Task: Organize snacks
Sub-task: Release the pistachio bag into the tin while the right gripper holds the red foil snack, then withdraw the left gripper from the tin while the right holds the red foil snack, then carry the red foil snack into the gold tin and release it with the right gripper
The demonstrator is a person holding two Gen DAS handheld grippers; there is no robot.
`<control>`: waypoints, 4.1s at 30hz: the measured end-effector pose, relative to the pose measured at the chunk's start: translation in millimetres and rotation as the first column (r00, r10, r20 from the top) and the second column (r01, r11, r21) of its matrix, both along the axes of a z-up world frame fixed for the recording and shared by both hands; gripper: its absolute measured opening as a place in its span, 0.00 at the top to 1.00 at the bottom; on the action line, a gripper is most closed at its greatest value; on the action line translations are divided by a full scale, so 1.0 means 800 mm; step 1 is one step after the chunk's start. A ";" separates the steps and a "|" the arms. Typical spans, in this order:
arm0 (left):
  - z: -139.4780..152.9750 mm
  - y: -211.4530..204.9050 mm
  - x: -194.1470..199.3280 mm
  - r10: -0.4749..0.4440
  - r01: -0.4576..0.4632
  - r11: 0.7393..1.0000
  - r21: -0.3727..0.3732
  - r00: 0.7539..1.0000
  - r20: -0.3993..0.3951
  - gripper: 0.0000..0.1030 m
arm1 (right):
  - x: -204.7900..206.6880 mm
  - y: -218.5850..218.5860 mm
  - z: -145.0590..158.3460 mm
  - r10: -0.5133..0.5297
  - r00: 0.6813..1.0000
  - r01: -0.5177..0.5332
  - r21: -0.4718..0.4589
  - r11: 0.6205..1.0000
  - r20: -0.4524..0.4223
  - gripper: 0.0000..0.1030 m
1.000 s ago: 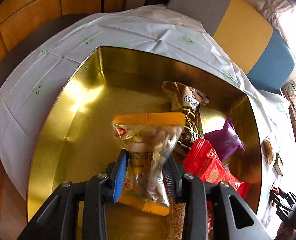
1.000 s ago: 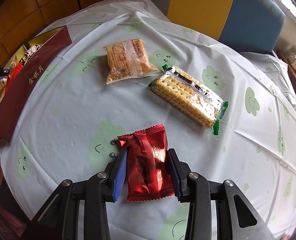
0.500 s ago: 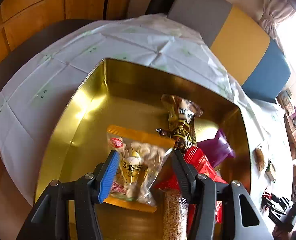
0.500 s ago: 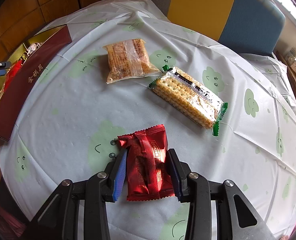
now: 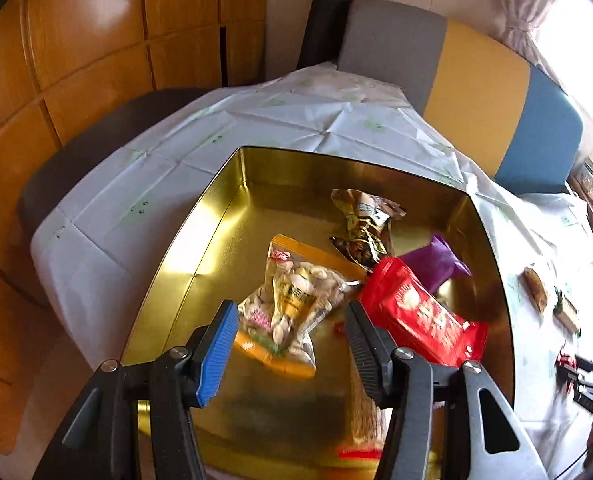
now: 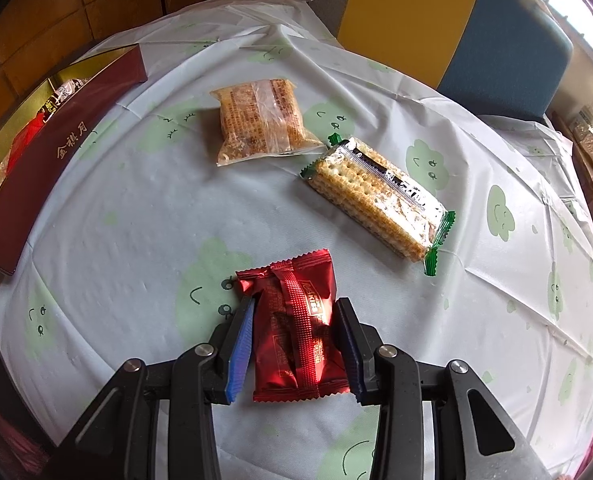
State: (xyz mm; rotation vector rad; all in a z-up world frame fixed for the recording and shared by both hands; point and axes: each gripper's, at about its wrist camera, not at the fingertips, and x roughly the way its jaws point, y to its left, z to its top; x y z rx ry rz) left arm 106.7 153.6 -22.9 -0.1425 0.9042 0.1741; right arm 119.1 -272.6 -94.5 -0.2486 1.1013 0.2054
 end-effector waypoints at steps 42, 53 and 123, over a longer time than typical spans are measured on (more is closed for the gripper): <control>0.024 -0.034 -0.087 -0.056 0.049 0.997 0.061 0.991 0.125 0.46 | -0.002 0.001 -0.001 0.005 1.000 -0.005 -0.032 0.999 0.028 0.61; 0.021 -0.021 -0.095 -0.041 0.035 0.998 0.048 0.990 0.132 0.46 | 0.003 -0.003 0.003 -0.045 0.999 0.046 0.018 0.999 -0.006 0.61; 0.018 0.035 -0.109 0.054 -0.059 0.998 0.028 0.988 0.145 0.46 | -0.024 0.345 0.067 0.419 0.905 -0.419 0.311 0.853 0.072 0.32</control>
